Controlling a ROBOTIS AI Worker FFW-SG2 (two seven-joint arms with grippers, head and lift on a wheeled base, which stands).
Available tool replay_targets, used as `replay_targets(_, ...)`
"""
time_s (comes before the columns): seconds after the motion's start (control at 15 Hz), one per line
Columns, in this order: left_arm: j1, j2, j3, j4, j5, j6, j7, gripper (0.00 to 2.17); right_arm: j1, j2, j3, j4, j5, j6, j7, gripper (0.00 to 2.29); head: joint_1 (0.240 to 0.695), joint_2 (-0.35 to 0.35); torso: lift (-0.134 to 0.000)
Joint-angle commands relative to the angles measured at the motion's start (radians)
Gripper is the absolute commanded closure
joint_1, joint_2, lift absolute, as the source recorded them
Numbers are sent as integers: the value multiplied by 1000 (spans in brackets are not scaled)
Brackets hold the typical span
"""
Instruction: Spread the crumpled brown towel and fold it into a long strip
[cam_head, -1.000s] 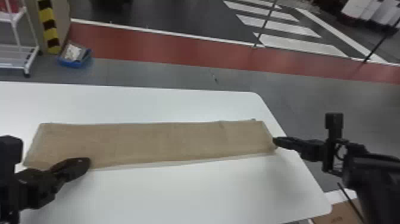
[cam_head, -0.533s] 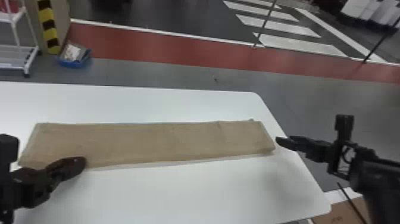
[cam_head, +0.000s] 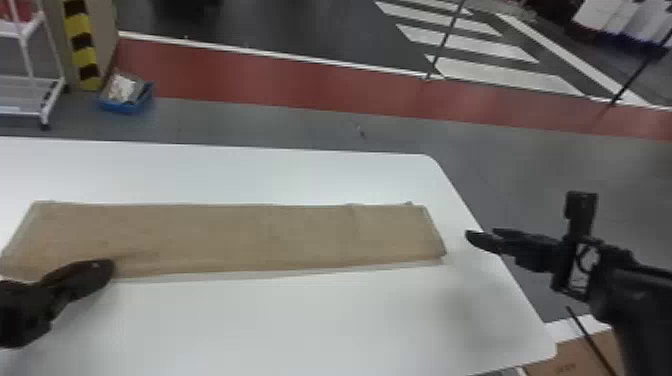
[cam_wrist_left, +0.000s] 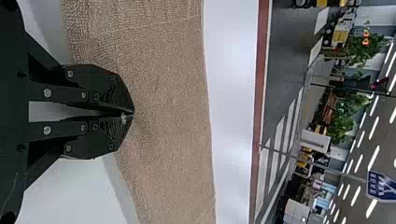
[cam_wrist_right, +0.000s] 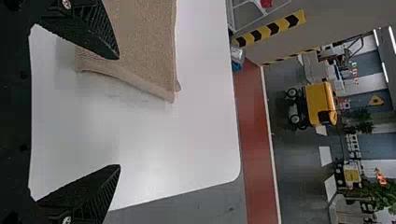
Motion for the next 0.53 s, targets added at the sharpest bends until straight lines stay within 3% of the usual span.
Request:
replay_targets(0.0,11,0,4,-8,2,0,-1,1028,-3,2,1,0,0,2,0,56,695,-350,-123)
replay_targets(0.2,51,0,26,-85,28,9,-6,961,-3,10,-7,-17,-37,2,0,56,695,-350,-123)
replay_targets(0.4,57,11,35,-169,88,49,-24,309,-15,20,-3,-33,-51,14,0,63,695,-350,-123)
replay_targets(0.47,57,14,44,-191,103,61,-24,184,-30,30,6,-33,-51,20,0,63,695,-350,-123)
